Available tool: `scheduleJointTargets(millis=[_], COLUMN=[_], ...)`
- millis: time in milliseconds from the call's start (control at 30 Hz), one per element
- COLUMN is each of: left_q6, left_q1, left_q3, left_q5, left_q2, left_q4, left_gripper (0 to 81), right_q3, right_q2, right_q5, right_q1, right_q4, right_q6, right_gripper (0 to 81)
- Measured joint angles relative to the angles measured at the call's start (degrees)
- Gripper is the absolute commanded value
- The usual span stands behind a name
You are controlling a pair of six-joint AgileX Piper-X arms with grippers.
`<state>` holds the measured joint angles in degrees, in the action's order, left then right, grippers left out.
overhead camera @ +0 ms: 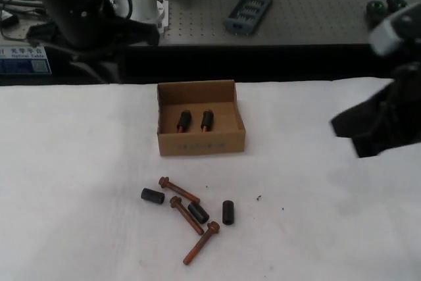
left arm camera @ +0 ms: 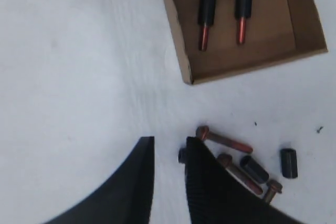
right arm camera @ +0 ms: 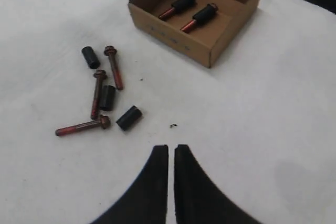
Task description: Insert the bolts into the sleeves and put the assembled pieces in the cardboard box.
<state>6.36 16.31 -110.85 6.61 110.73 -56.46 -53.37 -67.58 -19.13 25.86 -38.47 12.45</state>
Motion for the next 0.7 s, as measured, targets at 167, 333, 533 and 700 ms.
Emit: scheduleJointTargets(millis=[167, 333, 533, 700], left_q6=[1.16, 3.33, 3.70, 4.54], left_q1=[0.00, 0.00, 0.00, 0.00], left_q3=[13.95, 30.74, 43.28, 60.22], left_q5=[-0.49, -1.31, -1.72, -3.97], left_q2=[-8.86, -19.15, -29.40, -39.79], left_q4=[4.71, 13.67, 18.23, 21.14], left_gripper=[14.0, 14.0, 14.0, 14.0], right_q3=[-3.76, -5.75, -11.59, -24.43], right_q2=[-6.18, -10.44, -18.41, -30.56], right_q5=[0.00, 0.75, 3.77, 4.03], right_q1=[5.10, 7.76, 11.02, 15.18], right_q4=[-0.35, -0.75, -1.04, -2.12], right_q6=[0.00, 0.00, 0.00, 0.00], right_gripper=[3.7, 3.7, 3.7, 0.4])
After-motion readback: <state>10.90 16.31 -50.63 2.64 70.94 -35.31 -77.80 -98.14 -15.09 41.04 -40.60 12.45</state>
